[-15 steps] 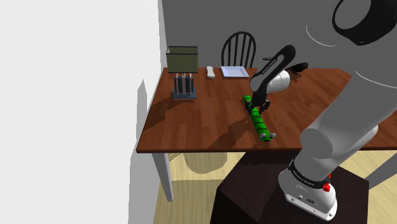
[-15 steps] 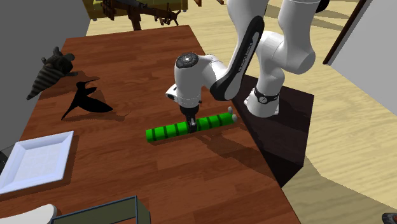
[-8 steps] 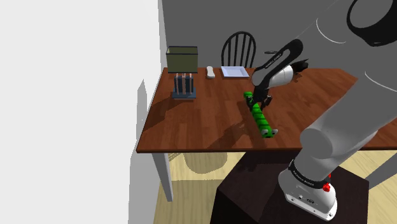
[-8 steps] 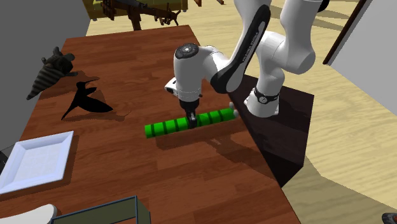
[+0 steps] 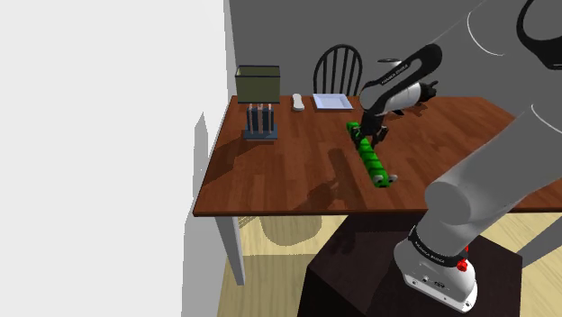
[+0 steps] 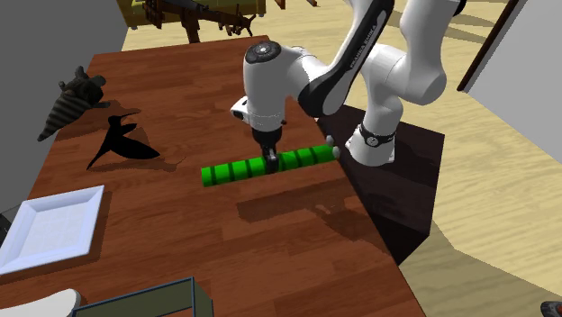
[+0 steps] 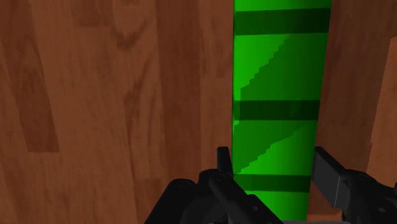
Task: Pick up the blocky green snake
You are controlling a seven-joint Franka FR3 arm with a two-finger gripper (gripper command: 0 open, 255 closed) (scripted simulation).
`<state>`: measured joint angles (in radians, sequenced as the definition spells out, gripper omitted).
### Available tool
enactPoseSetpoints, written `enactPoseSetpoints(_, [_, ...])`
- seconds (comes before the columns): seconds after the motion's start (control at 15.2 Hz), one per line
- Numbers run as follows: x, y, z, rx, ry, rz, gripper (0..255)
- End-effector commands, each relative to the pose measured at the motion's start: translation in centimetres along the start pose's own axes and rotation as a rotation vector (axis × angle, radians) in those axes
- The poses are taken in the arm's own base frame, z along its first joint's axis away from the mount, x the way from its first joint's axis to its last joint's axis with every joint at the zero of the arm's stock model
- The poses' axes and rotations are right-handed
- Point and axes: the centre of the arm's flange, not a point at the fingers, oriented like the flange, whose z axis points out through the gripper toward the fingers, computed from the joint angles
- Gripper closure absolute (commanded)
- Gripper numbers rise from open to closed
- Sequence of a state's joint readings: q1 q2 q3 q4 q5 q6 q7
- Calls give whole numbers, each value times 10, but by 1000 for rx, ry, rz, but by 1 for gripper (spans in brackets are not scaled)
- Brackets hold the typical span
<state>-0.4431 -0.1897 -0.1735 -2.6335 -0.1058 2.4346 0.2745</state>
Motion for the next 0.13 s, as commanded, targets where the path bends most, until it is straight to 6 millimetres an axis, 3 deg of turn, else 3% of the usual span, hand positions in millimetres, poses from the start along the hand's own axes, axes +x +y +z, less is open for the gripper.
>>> enactPoseSetpoints(0.0, [-1,1,-7,0,0,0,255])
enactPoseSetpoints(0.07, [-1,1,-7,0,0,0,255])
